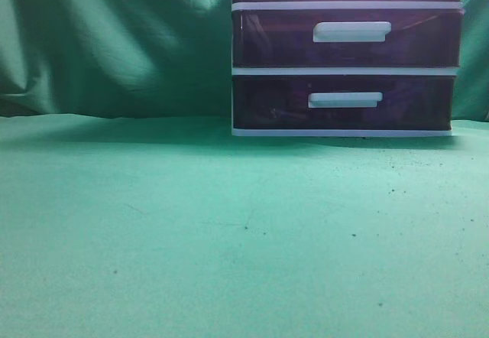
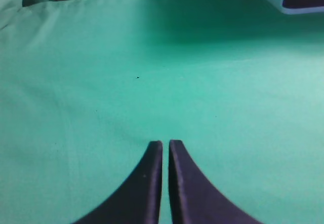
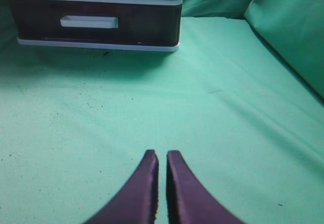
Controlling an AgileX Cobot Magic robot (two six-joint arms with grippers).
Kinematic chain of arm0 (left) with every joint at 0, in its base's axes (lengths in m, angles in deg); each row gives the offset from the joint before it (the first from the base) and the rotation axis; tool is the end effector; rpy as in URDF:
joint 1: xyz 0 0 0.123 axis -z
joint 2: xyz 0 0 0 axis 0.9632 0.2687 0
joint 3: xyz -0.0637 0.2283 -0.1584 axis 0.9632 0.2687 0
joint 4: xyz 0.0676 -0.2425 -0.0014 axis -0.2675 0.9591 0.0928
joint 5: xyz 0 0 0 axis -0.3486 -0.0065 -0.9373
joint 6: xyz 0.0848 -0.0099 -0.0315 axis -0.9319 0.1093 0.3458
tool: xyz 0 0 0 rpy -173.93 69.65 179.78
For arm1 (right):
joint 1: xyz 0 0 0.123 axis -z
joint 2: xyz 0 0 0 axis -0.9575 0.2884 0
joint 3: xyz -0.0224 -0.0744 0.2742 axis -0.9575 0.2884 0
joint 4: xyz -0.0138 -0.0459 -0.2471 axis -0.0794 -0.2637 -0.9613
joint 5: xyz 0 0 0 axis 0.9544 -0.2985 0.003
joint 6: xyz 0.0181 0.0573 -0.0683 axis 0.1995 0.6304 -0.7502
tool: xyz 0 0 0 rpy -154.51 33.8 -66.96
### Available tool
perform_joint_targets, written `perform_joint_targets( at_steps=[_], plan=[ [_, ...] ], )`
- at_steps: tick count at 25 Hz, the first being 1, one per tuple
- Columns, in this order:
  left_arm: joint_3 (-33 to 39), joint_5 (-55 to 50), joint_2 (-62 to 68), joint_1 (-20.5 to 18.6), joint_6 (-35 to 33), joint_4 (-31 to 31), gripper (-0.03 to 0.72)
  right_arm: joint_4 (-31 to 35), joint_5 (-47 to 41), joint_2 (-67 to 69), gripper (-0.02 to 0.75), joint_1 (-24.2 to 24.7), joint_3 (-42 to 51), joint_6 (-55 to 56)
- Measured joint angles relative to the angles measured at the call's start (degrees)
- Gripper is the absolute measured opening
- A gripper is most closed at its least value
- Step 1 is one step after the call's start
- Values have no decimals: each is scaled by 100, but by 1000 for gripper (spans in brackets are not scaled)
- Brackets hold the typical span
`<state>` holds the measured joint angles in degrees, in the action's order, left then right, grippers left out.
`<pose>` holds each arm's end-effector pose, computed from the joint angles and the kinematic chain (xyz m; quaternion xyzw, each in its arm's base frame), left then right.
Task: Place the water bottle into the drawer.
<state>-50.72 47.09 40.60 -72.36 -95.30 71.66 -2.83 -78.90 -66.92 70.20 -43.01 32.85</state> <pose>0.0527 -0.0027 0.1756 0.0477 0.7940 0.0093 0.6060 0.0526 0.0015 0.1707 -0.0290 0.8062 0.0013 0.5909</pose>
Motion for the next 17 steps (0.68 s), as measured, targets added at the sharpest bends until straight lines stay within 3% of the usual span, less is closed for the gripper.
perform_joint_targets(
  at_steps=[17],
  plan=[
    [0,-10,0,-10,-23,-20,0,0,0,0,47,0,0,0]
  ],
)
